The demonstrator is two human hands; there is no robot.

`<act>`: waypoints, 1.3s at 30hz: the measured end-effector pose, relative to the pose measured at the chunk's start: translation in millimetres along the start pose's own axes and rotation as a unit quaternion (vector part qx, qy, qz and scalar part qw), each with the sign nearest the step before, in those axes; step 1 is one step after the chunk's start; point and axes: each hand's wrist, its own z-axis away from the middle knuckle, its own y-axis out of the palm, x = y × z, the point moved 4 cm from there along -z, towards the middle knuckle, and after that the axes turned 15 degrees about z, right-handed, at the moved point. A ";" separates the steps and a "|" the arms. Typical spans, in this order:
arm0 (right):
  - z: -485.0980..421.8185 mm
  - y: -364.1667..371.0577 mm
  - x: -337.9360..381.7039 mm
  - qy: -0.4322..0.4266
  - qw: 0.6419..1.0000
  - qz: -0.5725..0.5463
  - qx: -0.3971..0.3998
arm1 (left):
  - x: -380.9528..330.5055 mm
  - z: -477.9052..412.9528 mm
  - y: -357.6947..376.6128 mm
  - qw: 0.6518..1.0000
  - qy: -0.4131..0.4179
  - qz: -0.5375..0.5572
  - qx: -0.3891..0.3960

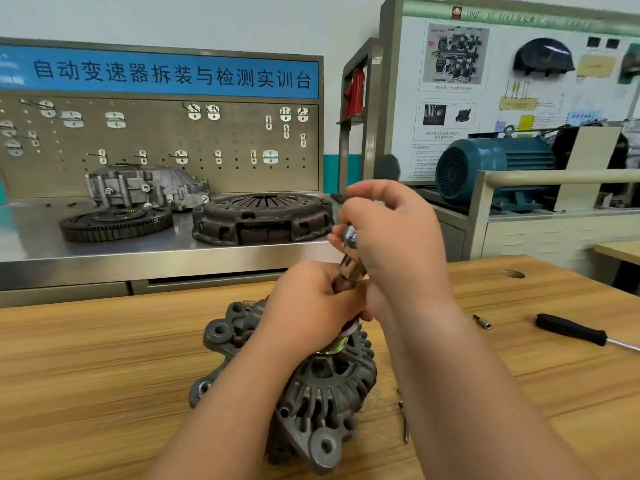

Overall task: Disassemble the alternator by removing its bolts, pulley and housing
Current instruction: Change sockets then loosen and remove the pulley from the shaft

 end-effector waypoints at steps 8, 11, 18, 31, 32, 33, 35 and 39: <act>-11.2 0.3 3.5 -0.043 0.960 -0.041 0.275 | 5.4 -4.4 -0.9 0.998 0.017 0.044 0.028; -14.4 6.0 10.8 -0.074 0.895 -0.059 0.435 | 7.1 -3.8 -2.4 0.998 0.025 0.055 0.028; -9.4 9.4 12.2 -0.093 0.866 -0.094 0.482 | 2.9 -0.5 -3.1 0.999 0.031 -0.019 0.033; -5.1 -2.2 -4.8 -0.027 0.996 -0.043 0.070 | 0.6 -0.9 0.6 1.000 -0.014 -0.024 0.004; -6.4 -1.2 -2.8 -0.035 0.992 -0.041 0.118 | 1.4 -0.6 0.0 1.000 -0.012 -0.015 0.006; -8.1 0.4 -0.7 -0.042 0.983 -0.042 0.173 | 1.8 -0.4 -1.0 1.000 -0.007 -0.005 0.007; -12.3 4.0 2.0 -0.051 0.955 -0.062 0.284 | 3.2 -0.8 -2.4 1.000 0.003 0.014 0.012; -13.9 8.1 10.8 -0.096 0.890 -0.063 0.442 | 5.0 -1.4 -3.2 0.999 0.004 0.029 0.023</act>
